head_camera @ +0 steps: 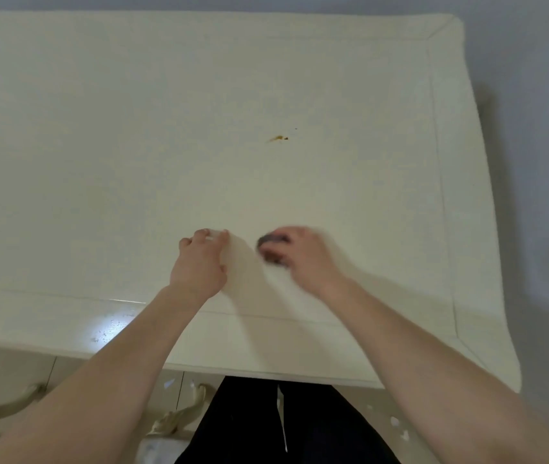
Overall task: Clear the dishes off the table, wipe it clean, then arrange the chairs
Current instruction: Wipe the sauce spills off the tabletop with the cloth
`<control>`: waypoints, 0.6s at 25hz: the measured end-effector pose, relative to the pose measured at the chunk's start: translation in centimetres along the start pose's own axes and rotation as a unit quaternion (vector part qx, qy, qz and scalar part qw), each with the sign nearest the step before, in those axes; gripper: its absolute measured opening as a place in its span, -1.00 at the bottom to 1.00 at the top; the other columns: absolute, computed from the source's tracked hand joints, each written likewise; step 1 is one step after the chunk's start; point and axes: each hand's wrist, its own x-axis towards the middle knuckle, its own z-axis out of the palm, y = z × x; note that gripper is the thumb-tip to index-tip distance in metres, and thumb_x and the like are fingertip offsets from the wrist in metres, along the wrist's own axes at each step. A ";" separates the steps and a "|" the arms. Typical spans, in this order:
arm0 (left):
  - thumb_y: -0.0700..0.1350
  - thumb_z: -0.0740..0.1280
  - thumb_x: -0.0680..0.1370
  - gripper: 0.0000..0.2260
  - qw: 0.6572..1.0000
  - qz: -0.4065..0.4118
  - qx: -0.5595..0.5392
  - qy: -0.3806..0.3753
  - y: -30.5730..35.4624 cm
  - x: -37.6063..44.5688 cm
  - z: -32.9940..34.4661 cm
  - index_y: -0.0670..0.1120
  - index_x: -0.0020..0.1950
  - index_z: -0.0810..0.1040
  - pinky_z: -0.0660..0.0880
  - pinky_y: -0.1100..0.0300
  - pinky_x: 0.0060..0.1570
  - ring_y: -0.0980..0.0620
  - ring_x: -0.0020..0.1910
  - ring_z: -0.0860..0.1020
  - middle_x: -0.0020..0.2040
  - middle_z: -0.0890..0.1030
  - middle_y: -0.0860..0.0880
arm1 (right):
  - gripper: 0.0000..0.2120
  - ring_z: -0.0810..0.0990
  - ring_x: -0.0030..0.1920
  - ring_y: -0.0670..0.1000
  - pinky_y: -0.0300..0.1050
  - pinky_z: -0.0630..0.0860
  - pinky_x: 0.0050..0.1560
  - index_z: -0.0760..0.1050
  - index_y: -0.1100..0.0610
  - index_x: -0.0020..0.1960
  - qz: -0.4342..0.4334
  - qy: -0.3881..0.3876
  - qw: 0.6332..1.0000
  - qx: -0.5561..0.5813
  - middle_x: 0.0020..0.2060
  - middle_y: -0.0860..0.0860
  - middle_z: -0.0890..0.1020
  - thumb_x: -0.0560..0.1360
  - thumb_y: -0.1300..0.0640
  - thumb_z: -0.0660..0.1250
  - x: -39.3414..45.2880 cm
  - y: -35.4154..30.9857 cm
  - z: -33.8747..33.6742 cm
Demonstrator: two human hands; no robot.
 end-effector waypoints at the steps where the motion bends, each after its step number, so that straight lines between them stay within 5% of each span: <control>1: -0.21 0.25 0.51 -0.42 1.000 -0.001 -0.005 0.002 0.0 0.1 -0.1 0.11 0.49 0.21 0.48 0.03 0.13 -0.19 0.31 0.24 0.43 0.24 -0.07 | -0.65 0.52 0.12 0.23 0.06 0.46 0.13 0.58 -0.06 0.17 0.067 0.053 0.996 -0.011 0.16 0.07 0.58 0.41 0.19 0.39 1.3 2.2 -1.3; 6: -0.32 0.16 0.50 -0.47 0.999 0.001 -0.017 0.033 -1.2 2.3 -1.6 0.10 0.40 0.37 0.45 0.12 -0.06 -0.11 0.18 0.40 0.27 0.42 -0.03 | -0.57 0.34 0.25 0.19 0.01 0.30 0.19 0.45 -0.06 0.30 0.290 0.113 0.948 -0.069 0.29 0.05 0.43 0.48 0.25 0.25 4.7 4.3 -3.5; 8: -0.31 0.15 0.50 -0.51 0.997 -0.010 -0.053 0.050 -1.9 3.6 -2.3 0.07 0.37 0.42 0.49 0.05 -0.04 -0.10 0.13 0.49 0.20 0.49 -0.04 | -0.62 0.44 0.17 0.22 0.01 0.38 0.13 0.51 -0.06 0.24 0.191 0.102 0.975 -0.054 0.24 0.06 0.50 0.46 0.19 0.23 4.7 -1.0 -0.3; 10: -0.27 0.14 0.53 -0.57 0.994 -0.031 -0.084 0.059 -2.5 4.9 -3.1 0.05 0.34 0.44 0.51 0.04 0.00 -0.10 0.10 0.53 0.15 0.53 -0.05 | -0.68 0.49 0.11 0.21 0.01 0.43 0.06 0.58 -0.05 0.17 -0.008 0.017 1.000 -0.021 0.16 0.04 0.57 0.45 0.15 0.28 2.9 -6.3 3.7; 12: -0.22 0.13 0.55 -0.62 0.992 -0.042 -0.102 0.067 -3.0 6.2 -3.8 0.04 0.31 0.47 0.51 0.02 0.02 -0.10 0.10 0.53 0.14 0.54 -0.06 | -0.65 0.47 0.14 0.14 -0.01 0.42 0.08 0.54 -0.13 0.19 -0.139 -0.075 0.987 -0.017 0.17 -0.02 0.55 0.44 0.13 0.38 3.2 -6.5 3.9; 15: -0.23 0.13 0.56 -0.65 0.991 -0.022 -0.110 0.070 -3.5 7.7 -4.5 0.00 0.29 0.51 0.51 0.01 0.02 -0.11 0.11 0.51 0.11 0.55 -0.09 | -0.67 0.52 0.09 0.21 0.03 0.44 0.10 0.57 -0.10 0.17 -0.036 0.027 0.998 -0.046 0.14 0.04 0.58 0.43 0.13 0.39 8.2 -0.6 0.7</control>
